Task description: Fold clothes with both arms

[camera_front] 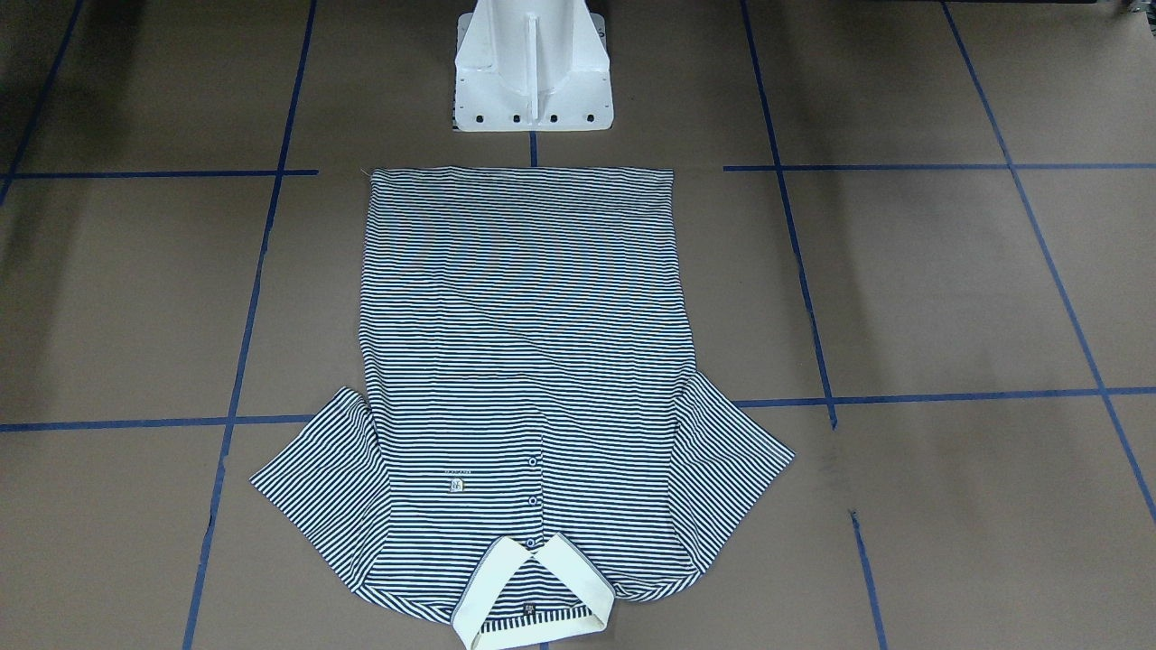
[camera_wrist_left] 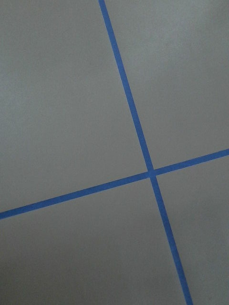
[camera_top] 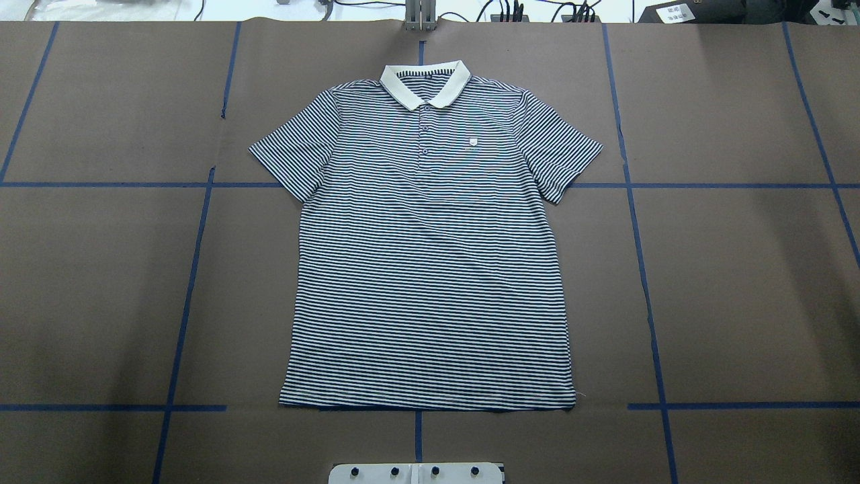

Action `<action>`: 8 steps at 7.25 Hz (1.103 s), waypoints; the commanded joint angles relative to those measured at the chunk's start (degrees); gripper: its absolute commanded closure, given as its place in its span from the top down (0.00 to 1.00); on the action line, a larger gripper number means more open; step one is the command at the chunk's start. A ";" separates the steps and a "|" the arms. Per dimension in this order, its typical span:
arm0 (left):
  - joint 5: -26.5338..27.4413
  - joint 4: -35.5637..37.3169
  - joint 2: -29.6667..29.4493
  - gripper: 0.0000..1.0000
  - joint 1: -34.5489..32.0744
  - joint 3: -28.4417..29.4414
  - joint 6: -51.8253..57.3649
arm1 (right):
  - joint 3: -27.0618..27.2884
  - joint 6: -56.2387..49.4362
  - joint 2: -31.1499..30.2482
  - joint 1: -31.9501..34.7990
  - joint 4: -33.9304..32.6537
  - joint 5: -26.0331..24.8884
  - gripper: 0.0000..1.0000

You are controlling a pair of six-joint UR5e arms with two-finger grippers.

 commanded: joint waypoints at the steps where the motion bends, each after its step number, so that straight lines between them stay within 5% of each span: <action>1: -0.09 0.01 -0.77 1.00 -0.33 -0.25 -0.03 | 1.64 0.13 0.38 -0.08 0.04 0.65 1.00; 3: -1.66 -0.17 -6.45 1.00 -0.24 -0.51 -0.03 | 2.18 1.70 4.31 -1.21 0.04 0.92 1.00; 5: -9.47 -4.35 -9.29 1.00 0.02 -0.34 -0.56 | 0.45 6.35 7.31 -5.67 7.29 3.38 1.00; 7: -8.97 -8.51 -10.52 1.00 0.55 0.18 -1.26 | -2.19 15.39 13.35 -13.40 7.86 3.29 1.00; 8: -8.19 -7.82 -15.93 1.00 2.12 2.19 -1.44 | -5.17 19.77 18.96 -17.96 7.95 3.03 1.00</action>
